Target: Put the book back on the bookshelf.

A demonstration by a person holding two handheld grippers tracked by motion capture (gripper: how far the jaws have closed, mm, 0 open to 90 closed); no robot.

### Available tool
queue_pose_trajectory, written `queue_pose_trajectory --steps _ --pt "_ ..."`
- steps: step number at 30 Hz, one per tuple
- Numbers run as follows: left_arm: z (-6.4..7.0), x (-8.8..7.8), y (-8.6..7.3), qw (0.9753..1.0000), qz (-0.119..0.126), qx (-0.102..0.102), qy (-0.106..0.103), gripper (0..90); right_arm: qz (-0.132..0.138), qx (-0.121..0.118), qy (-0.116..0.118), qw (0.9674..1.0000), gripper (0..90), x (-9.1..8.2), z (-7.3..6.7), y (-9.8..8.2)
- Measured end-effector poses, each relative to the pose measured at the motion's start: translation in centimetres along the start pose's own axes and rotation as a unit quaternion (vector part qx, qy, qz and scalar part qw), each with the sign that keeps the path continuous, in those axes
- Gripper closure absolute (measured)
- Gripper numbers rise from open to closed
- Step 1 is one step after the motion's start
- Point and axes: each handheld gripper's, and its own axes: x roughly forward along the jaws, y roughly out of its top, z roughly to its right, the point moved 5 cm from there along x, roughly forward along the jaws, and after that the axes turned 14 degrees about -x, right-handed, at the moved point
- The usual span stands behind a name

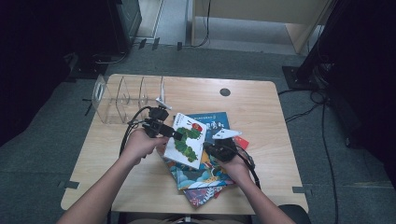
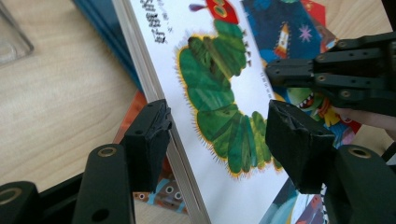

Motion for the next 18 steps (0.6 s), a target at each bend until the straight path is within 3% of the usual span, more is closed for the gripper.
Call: queue_pose_trajectory --steps 11,18 --pt "1.02 -0.76 0.43 0.9998 -0.003 0.017 0.007 45.9 0.001 0.001 -0.001 1.0000 90.0 0.00 0.05 -0.01" --pt "0.26 -0.58 0.45 0.9998 -0.003 0.012 0.014 54.9 0.002 0.000 -0.001 1.0000 90.0 0.01 0.05 0.00"
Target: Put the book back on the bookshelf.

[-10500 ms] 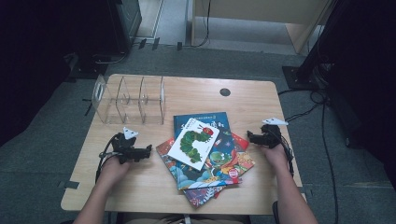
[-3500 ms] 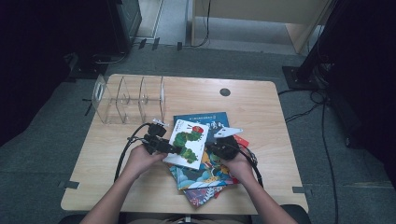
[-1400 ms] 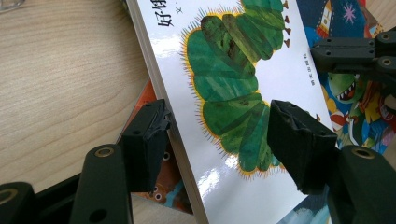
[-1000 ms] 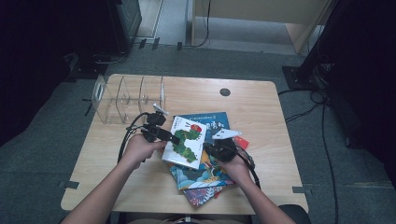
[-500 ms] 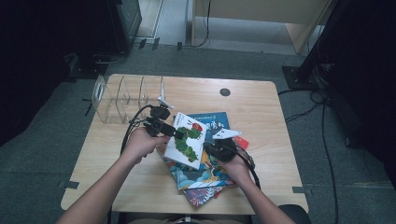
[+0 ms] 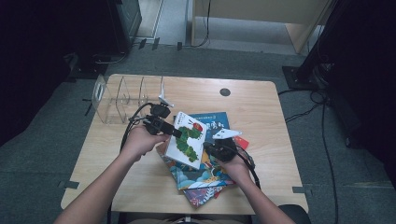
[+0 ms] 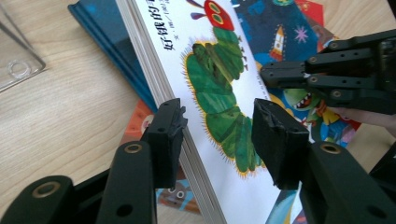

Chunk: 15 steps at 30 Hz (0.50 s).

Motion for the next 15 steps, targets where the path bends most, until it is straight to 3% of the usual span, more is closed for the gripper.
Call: queue_pose_trajectory --steps 11,15 --pt "-2.5 1.6 -0.7 0.9995 0.002 -0.030 -0.010 57.4 0.005 -0.001 0.000 1.0000 90.0 0.1 -0.2 0.2" --pt "-3.1 2.5 -1.2 0.9995 -0.008 -0.029 0.002 57.1 0.005 -0.002 0.001 1.0000 90.0 0.1 -0.1 0.2"
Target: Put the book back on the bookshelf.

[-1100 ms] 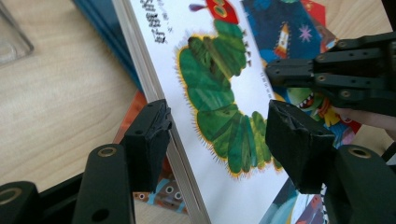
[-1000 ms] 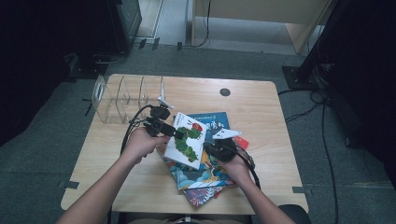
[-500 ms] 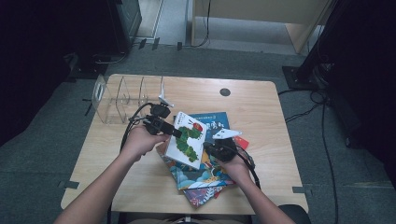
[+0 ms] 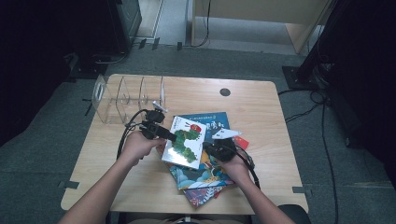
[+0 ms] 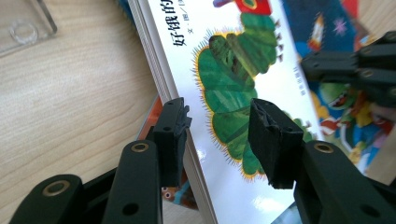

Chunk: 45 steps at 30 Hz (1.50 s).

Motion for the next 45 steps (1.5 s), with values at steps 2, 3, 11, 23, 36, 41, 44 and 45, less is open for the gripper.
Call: queue_pose_trajectory --steps 2,3,11,23,36,41,44,45 --pt "-0.2 0.6 -0.2 1.0000 -0.005 0.002 0.006 56.3 0.000 0.000 0.001 1.0000 90.0 0.0 0.0 0.0" --pt "-0.4 0.8 -0.2 1.0000 -0.007 -0.002 0.006 55.6 0.001 0.001 0.001 1.0000 90.0 0.0 0.0 0.0" --pt "-1.1 1.4 -0.3 0.9998 -0.005 -0.015 -0.011 55.4 0.001 0.002 0.000 1.0000 90.0 0.1 0.0 0.1" --pt "-1.5 1.8 -0.4 0.9998 -0.018 -0.001 -0.004 45.5 -0.007 -0.009 0.002 0.9999 89.7 0.2 0.0 0.1" --pt "-2.1 3.0 0.1 0.9994 -0.023 -0.018 -0.020 38.3 -0.006 -0.017 0.003 0.9998 90.0 0.5 -0.4 0.3" --pt "-2.2 3.1 0.2 0.9991 -0.023 -0.026 -0.025 37.3 -0.005 -0.017 0.006 0.9998 90.0 0.5 -0.3 0.4" --pt "-2.2 3.1 0.3 0.9989 -0.025 -0.034 -0.023 38.3 -0.005 -0.013 0.006 0.9999 90.0 0.6 -0.5 0.4" --pt "-2.1 3.1 0.4 0.9989 -0.024 -0.035 -0.021 38.8 -0.006 -0.013 0.005 0.9999 90.0 0.6 -0.5 0.4"
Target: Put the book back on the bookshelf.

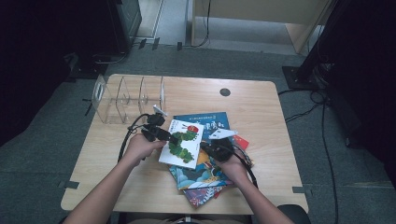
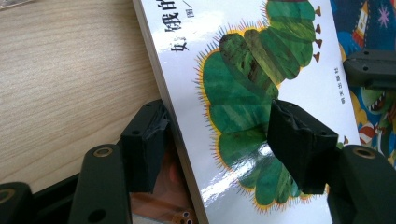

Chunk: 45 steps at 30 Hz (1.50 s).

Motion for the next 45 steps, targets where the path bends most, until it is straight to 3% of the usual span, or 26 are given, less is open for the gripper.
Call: queue_pose_trajectory --steps 6,9,12,13,14,15,18,19,20,26,32,34,40,45 --pt "-0.2 -0.6 0.3 0.9996 -0.006 -0.026 -0.008 47.3 0.001 0.006 0.001 1.0000 90.0 0.0 0.1 0.0" --pt "0.3 -1.9 0.7 0.9994 0.013 -0.024 -0.022 50.1 0.001 0.011 0.004 0.9999 90.0 0.0 0.1 0.0" --pt "1.6 -4.1 1.3 0.9954 0.045 -0.030 -0.079 53.4 0.000 0.014 0.002 0.9999 90.0 0.0 0.1 -0.1" --pt "1.6 -4.1 1.3 0.9954 0.045 -0.030 -0.079 55.0 0.000 0.012 0.001 0.9999 90.0 0.0 0.1 0.0" --pt "2.3 -4.8 1.5 0.9930 0.045 -0.030 -0.105 57.4 0.000 0.009 0.001 1.0000 90.0 0.0 0.1 0.0" --pt "4.0 -5.4 1.5 0.9893 0.018 -0.019 -0.143 58.1 0.001 0.007 0.004 1.0000 90.0 0.1 0.0 0.0" --pt "6.4 -5.0 1.1 0.9937 -0.010 0.026 -0.108 58.2 -0.002 -0.015 0.005 0.9999 90.0 0.2 -0.6 0.2" --pt "6.4 -5.0 1.1 0.9937 -0.010 0.026 -0.108 58.5 -0.001 -0.019 0.005 0.9998 90.0 0.2 -0.7 0.3" --pt "7.4 -4.5 1.0 0.9938 -0.022 0.033 -0.103 59.8 -0.001 -0.021 0.005 0.9998 90.0 0.2 -0.8 0.3" --pt "7.8 -4.2 1.4 0.9953 -0.038 0.022 -0.086 60.9 0.000 -0.016 0.010 0.9998 88.6 0.2 -0.6 0.2" --pt "7.2 -2.9 1.8 0.9971 -0.062 0.017 -0.042 66.7 0.003 -0.014 0.011 0.9998 79.8 0.2 -0.4 0.3" --pt "7.0 -2.7 2.0 0.9969 -0.065 0.015 -0.041 69.4 0.004 -0.015 0.010 0.9998 77.5 0.2 -0.3 0.3" --pt "6.3 -2.8 2.2 0.9951 -0.077 0.000 -0.063 74.6 0.008 -0.005 0.020 0.9998 67.6 0.1 -0.1 0.2" --pt "6.4 -3.4 2.4 0.9952 -0.076 0.013 -0.060 77.0 0.009 -0.022 0.023 0.9995 59.7 0.2 -0.3 0.3"
